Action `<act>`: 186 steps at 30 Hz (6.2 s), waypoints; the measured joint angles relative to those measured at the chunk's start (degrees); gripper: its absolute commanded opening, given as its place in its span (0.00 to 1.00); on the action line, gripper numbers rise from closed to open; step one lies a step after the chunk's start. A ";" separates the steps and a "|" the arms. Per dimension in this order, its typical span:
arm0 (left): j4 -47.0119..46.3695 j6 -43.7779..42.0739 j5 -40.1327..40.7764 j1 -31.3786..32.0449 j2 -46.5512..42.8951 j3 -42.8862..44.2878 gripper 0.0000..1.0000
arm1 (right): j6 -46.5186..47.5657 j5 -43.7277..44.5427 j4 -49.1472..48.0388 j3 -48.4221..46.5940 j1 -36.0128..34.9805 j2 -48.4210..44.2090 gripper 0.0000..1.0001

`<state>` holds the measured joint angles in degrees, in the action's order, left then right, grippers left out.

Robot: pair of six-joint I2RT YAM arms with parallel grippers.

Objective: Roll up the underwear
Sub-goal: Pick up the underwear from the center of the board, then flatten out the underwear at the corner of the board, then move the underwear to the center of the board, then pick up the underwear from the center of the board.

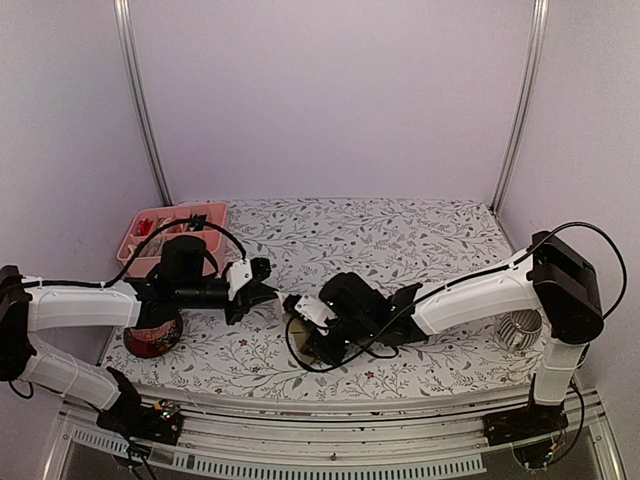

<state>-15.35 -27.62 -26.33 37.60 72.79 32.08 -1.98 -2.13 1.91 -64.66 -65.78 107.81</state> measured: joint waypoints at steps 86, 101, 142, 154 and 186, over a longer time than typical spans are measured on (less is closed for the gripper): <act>37.97 -29.81 20.13 11.32 -19.80 -3.50 0.99 | 12.20 17.66 46.66 -8.79 -8.11 -12.44 0.97; 39.60 -21.86 7.63 -3.04 18.49 33.70 0.79 | 5.01 6.82 30.14 -7.23 17.75 -9.84 0.86; 27.12 -12.57 28.76 -6.82 49.70 50.34 0.91 | 14.67 15.76 30.23 -41.18 28.41 26.51 0.63; 29.86 -12.90 20.81 -11.37 49.68 53.51 0.98 | 17.22 10.08 32.59 -43.47 28.35 25.51 0.91; 45.07 -15.54 13.25 -12.48 62.14 72.02 0.51 | 19.61 -16.06 33.33 -62.27 34.27 40.24 0.81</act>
<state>29.71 -43.16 -13.08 25.12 134.93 104.09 17.63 -18.20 35.24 -126.93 -31.51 148.05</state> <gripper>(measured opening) 0.553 0.846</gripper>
